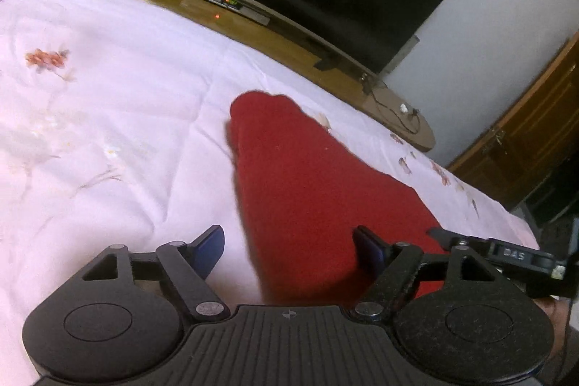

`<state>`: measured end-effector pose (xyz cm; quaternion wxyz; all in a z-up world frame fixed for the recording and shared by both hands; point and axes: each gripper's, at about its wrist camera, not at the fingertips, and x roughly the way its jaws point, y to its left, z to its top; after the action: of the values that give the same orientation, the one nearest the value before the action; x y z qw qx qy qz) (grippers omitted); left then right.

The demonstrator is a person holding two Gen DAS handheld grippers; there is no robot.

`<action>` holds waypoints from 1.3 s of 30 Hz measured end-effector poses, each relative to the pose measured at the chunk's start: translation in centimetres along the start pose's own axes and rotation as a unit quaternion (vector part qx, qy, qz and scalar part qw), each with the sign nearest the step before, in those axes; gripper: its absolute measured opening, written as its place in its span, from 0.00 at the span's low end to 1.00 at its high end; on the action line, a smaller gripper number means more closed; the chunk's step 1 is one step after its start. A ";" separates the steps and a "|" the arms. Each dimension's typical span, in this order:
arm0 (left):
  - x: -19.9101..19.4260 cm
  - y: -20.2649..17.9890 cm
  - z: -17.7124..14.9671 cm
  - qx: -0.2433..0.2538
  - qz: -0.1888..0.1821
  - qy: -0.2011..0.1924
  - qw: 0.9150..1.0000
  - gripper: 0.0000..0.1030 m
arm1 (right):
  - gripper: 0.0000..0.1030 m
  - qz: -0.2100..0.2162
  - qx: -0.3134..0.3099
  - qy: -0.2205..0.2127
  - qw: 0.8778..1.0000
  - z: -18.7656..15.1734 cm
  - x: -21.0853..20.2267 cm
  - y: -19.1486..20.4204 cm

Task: Fold small clothes

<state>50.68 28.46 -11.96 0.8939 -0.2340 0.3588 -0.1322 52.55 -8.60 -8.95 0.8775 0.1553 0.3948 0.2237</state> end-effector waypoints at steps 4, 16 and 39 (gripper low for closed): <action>-3.3 -0.3 -1.6 0.002 -0.019 -0.009 1.000 0.76 | 0.32 0.009 -0.024 -0.025 0.999 -0.3 -3.7 1.6; -4.4 -2.2 -4.5 0.018 0.013 -0.001 1.000 0.82 | 0.34 -0.036 -0.044 0.017 0.998 -4.0 -5.0 3.3; -9.2 -5.7 -12.0 0.061 0.078 0.002 0.995 0.83 | 0.50 -0.051 -0.035 0.062 0.996 -8.1 -6.5 4.9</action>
<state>35.32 23.40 -11.29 0.9131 -0.1505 0.3694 -0.0845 41.26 -7.03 -7.86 0.8665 0.0896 0.4479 0.2016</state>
